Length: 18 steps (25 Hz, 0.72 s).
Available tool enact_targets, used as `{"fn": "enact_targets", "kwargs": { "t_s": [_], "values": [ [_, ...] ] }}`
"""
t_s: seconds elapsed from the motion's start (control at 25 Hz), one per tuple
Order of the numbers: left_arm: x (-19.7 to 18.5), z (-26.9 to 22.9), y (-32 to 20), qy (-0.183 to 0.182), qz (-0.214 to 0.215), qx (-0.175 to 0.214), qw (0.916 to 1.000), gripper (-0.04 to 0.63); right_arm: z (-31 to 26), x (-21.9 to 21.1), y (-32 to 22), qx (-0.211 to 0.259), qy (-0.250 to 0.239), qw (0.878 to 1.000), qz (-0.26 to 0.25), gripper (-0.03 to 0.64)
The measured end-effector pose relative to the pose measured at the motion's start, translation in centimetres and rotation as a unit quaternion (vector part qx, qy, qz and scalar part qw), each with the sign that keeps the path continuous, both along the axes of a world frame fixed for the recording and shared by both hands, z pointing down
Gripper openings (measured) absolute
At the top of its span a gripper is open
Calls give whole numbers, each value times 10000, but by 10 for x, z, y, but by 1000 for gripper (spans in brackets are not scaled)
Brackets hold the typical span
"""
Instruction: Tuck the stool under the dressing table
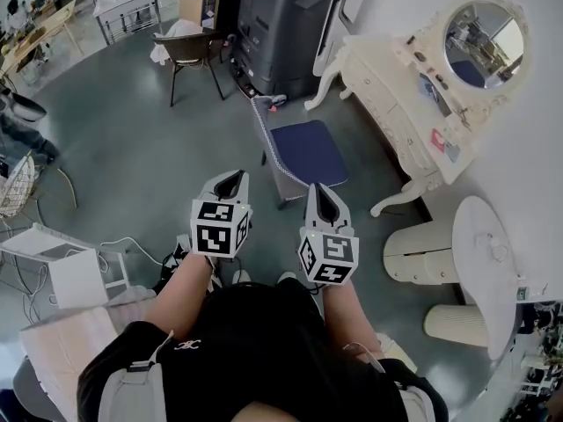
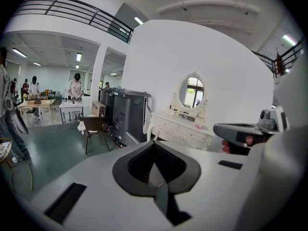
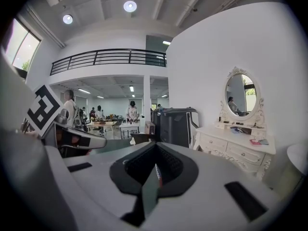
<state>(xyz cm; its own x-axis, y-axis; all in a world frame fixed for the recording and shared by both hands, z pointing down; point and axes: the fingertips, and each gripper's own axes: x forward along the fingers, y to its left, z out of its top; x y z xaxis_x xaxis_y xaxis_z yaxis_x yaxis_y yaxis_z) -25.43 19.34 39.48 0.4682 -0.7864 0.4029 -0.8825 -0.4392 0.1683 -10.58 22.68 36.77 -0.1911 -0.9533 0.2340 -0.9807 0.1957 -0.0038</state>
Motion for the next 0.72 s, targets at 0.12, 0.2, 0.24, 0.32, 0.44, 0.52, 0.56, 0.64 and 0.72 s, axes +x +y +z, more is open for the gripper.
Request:
{"fn": "enact_targets", "kwargs": {
  "t_s": [0.12, 0.2, 0.24, 0.32, 0.44, 0.52, 0.56, 0.64, 0.72],
  "values": [
    [-2, 5, 0, 0, 54, -44, 10000, 5, 1, -5, -2, -43, 15, 10000, -5, 8],
    [-3, 5, -1, 4, 65, -52, 10000, 5, 0, -8, -6, -27, 47, 10000, -31, 8],
    [-3, 6, -2, -1, 67, -53, 10000, 5, -1, -9, -9, -22, 60, 10000, -45, 8],
    [-6, 7, -3, -16, 61, -55, 10000, 5, 0, -13, -13, -27, 75, 9999, -77, 8],
    [-10, 9, -7, -40, 20, -62, 10000, 5, 3, -18, -19, -43, 91, 9999, -141, 8],
    [-12, 9, -12, -57, -7, -56, 10000, 5, 4, -19, -25, -24, 72, 9998, -185, 8],
    [-12, 10, -15, -67, -18, -49, 10000, 5, 5, -18, -28, -9, 50, 9998, -201, 8],
    [-10, 11, -24, -93, -33, -32, 9999, 5, 7, -15, -37, 7, 5, 9998, -211, 8],
    [-8, 11, -34, -133, -42, -22, 9999, 5, 10, -11, -47, -12, -28, 9998, -207, 8]
  ]
}}
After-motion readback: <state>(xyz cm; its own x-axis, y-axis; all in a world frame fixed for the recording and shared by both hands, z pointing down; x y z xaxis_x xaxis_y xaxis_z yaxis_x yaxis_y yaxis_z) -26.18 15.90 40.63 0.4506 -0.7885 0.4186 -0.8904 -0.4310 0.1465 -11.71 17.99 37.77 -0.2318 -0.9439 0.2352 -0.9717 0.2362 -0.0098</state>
